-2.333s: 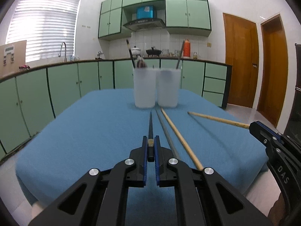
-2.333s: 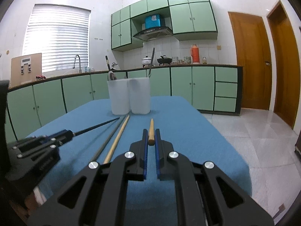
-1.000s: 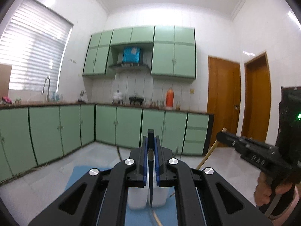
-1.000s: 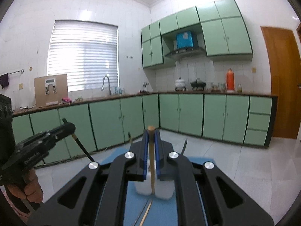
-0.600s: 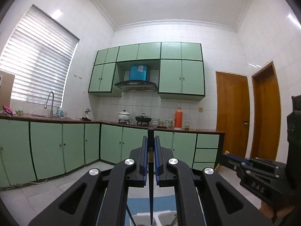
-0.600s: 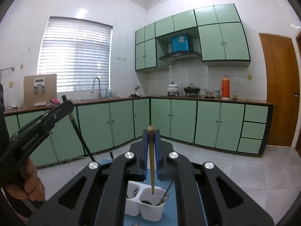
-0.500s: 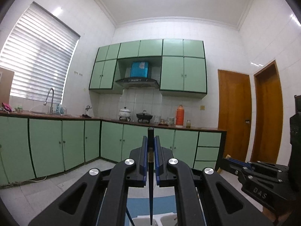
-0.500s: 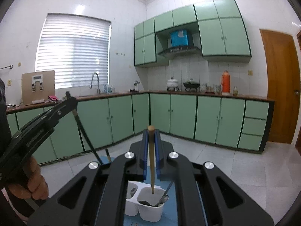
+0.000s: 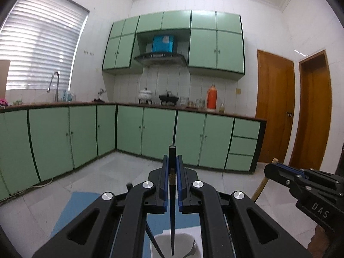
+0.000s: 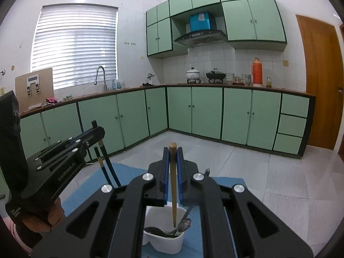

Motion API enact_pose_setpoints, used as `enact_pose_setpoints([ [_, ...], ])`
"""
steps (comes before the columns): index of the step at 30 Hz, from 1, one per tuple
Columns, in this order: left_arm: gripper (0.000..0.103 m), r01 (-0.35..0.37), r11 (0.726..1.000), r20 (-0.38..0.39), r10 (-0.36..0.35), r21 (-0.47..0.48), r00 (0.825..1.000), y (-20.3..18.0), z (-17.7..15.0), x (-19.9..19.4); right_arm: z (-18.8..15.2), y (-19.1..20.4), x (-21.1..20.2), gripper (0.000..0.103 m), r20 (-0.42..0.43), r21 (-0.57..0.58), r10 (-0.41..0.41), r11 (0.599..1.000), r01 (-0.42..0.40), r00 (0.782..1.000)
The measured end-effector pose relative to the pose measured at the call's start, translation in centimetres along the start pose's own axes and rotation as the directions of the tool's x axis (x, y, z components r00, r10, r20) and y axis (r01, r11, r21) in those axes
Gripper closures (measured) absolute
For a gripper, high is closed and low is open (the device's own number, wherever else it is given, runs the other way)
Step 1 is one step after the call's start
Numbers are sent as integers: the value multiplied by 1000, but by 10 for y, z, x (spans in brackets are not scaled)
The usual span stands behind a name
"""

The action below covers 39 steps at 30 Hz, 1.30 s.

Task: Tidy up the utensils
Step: 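Carry both chopsticks over the white holder and release them inside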

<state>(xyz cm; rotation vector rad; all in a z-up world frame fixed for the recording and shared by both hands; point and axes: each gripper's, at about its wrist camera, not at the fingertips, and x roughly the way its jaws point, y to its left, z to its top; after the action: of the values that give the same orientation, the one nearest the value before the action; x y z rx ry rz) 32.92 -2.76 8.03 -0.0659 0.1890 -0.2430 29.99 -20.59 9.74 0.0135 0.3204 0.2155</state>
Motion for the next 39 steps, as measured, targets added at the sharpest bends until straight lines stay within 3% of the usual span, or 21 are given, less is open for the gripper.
enact_pose_setpoints([
  [15,94,-23,1000,-128,23,5,991,9,-28,17,-28,2,12,97,-54,12,-7,1000,8,999],
  [18,85,-24,1000,-129,24,5,991,10,-28,14,-30,0,9,96,-59,23,-5,1000,6,998],
  [22,62,-17,1000,-106,17,3,994,10,-23,3,-26,-4,1,93,-41,24,-17,1000,18,999],
  [24,59,-13,1000,-92,13,2,996,11,-20,-4,-24,-5,-8,91,-20,25,-17,1000,18,1000],
  [26,55,-10,1000,-72,10,-1,997,11,-17,-15,-23,-7,-16,79,-2,25,-21,999,21,1000],
  [28,44,-13,1000,-50,13,-5,999,12,-14,-26,-22,-8,-28,71,27,25,-34,999,34,999],
  [30,37,-15,1000,-29,14,-6,999,13,-13,-37,-23,-9,-38,70,42,23,-38,999,37,998],
  [39,11,-44,999,25,44,6,999,10,-26,-97,-47,-1,-90,28,115,6,-84,996,84,990],
])
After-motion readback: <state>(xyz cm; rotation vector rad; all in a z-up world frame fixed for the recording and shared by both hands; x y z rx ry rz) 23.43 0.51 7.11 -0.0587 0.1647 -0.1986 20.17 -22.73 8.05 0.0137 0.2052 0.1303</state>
